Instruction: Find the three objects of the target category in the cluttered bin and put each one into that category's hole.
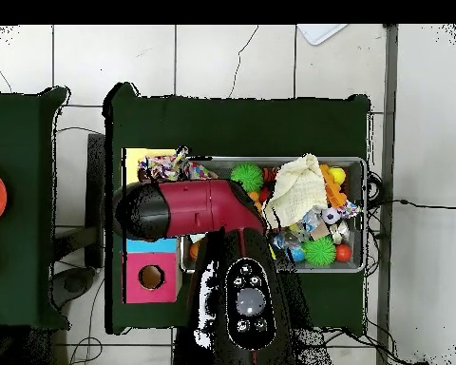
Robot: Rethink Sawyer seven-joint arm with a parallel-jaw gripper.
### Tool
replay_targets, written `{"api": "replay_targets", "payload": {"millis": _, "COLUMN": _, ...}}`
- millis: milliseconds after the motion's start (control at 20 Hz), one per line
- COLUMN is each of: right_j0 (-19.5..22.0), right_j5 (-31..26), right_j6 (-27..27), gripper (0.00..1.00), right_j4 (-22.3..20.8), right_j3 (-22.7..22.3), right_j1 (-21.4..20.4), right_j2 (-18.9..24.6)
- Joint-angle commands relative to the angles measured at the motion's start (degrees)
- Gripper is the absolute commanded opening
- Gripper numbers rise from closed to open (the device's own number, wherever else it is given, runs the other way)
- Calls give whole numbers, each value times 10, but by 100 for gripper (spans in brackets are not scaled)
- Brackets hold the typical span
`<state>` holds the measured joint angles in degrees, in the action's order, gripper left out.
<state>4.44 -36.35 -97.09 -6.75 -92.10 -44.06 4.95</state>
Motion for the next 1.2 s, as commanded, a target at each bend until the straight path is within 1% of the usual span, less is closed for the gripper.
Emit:
{"api": "replay_targets", "payload": {"millis": 50, "right_j0": 17, "right_j5": -146, "right_j6": 16, "gripper": 0, "right_j4": -3, "right_j3": 17, "right_j1": -58, "right_j2": 21}}
{"api": "replay_targets", "payload": {"millis": 200, "right_j0": 40, "right_j5": -173, "right_j6": 60, "gripper": 0, "right_j4": -7, "right_j3": 13, "right_j1": -87, "right_j2": 32}}
{"api": "replay_targets", "payload": {"millis": 350, "right_j0": 59, "right_j5": -195, "right_j6": 86, "gripper": 0, "right_j4": -7, "right_j3": 13, "right_j1": -106, "right_j2": 43}}
{"api": "replay_targets", "payload": {"millis": 450, "right_j0": 70, "right_j5": -198, "right_j6": 96, "gripper": 0, "right_j4": -10, "right_j3": 18, "right_j1": -109, "right_j2": 53}}
{"api": "replay_targets", "payload": {"millis": 500, "right_j0": 78, "right_j5": -193, "right_j6": 103, "gripper": 0, "right_j4": -11, "right_j3": 15, "right_j1": -117, "right_j2": 57}}
{"api": "replay_targets", "payload": {"millis": 650, "right_j0": 89, "right_j5": -182, "right_j6": 100, "gripper": 0, "right_j4": -16, "right_j3": 29, "right_j1": -114, "right_j2": 69}}
{"api": "replay_targets", "payload": {"millis": 750, "right_j0": 95, "right_j5": -184, "right_j6": 88, "gripper": 0, "right_j4": -12, "right_j3": 47, "right_j1": -110, "right_j2": 76}}
{"api": "replay_targets", "payload": {"millis": 950, "right_j0": 100, "right_j5": -157, "right_j6": 53, "gripper": 0, "right_j4": -4, "right_j3": 75, "right_j1": -93, "right_j2": 85}}
{"api": "replay_targets", "payload": {"millis": 1200, "right_j0": 89, "right_j5": -142, "right_j6": 11, "gripper": 0, "right_j4": -5, "right_j3": 108, "right_j1": -60, "right_j2": 85}}
